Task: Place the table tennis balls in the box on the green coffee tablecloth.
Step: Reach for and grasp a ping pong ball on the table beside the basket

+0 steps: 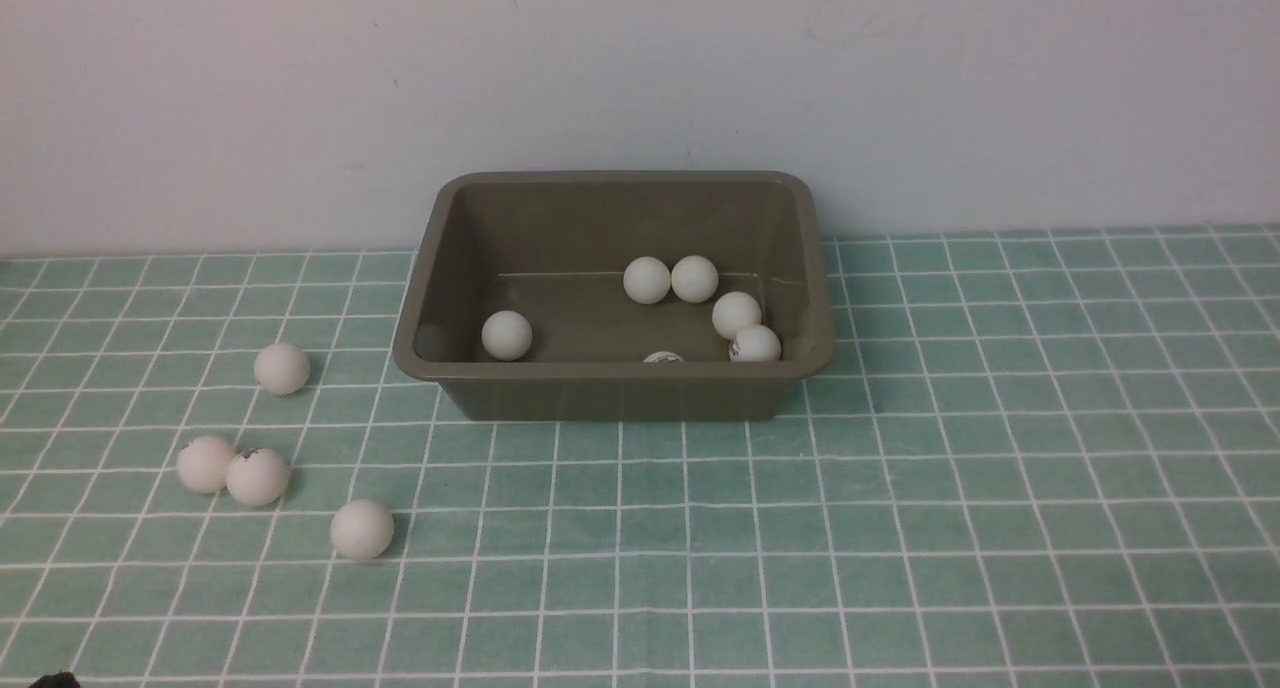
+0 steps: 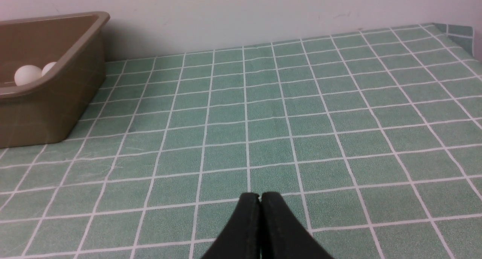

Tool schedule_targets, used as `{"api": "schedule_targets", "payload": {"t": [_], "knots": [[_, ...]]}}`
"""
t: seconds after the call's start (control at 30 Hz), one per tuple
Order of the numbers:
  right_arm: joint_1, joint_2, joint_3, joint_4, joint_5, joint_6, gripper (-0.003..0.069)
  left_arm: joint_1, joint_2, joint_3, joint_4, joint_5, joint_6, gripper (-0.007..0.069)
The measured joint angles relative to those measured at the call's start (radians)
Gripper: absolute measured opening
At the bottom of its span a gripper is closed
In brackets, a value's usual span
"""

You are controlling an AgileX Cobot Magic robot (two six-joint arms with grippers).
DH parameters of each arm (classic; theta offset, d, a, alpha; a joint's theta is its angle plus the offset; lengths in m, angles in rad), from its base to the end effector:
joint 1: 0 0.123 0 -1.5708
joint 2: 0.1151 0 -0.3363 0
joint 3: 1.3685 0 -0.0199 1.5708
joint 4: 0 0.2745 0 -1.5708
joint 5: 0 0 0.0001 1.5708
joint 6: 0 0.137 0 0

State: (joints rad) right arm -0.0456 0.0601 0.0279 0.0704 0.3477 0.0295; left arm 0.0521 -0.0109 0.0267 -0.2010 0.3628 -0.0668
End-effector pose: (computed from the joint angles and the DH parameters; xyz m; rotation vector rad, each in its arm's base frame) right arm 0.0722 0.0000 0.1545 0.1194 1.9151 0.0567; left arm 0.0694 -0.0061 0.1589 -0.2356 1.8449 -0.2067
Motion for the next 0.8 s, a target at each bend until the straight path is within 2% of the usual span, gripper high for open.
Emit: {"api": "schedule_targets", "payload": {"t": [0.07,0.1,0.23,0.27,0.33,0.53,0.67,0.77,0.8], "knots": [[0.0,0.0,0.0,0.0,0.0,0.0,-0.001,0.0,0.0,0.001,-0.204,-0.033,-0.066,-0.0004],[0.0,0.0,0.0,0.0,0.0,0.0,-0.001,0.0,0.0,0.001,-0.235,-0.041,-0.077,-0.0004],[0.0,0.0,0.0,0.0,0.0,0.0,-0.001,0.0,0.0,0.001,-0.491,-0.098,-0.108,-0.0004],[0.0,0.0,0.0,0.0,0.0,0.0,-0.001,0.0,0.0,0.001,-0.504,-0.103,-0.109,-0.0004],[0.0,0.0,0.0,0.0,0.0,0.0,-0.001,0.0,0.0,0.001,-0.625,-0.177,-0.113,-0.0004],[0.0,0.0,0.0,0.0,0.0,0.0,-0.001,0.0,0.0,0.001,-0.789,-0.363,-0.114,-0.0004],[0.0,0.0,0.0,0.0,0.0,0.0,-0.001,0.0,0.0,0.001,-0.884,-0.52,-0.121,-0.0004],[0.0,0.0,0.0,0.0,0.0,0.0,-0.001,0.0,0.0,0.001,-0.997,-0.708,-0.131,-0.0004],[0.0,0.0,0.0,0.0,0.0,0.0,-0.001,0.0,0.0,0.001,-0.997,-0.708,-0.131,-0.0004]]}}
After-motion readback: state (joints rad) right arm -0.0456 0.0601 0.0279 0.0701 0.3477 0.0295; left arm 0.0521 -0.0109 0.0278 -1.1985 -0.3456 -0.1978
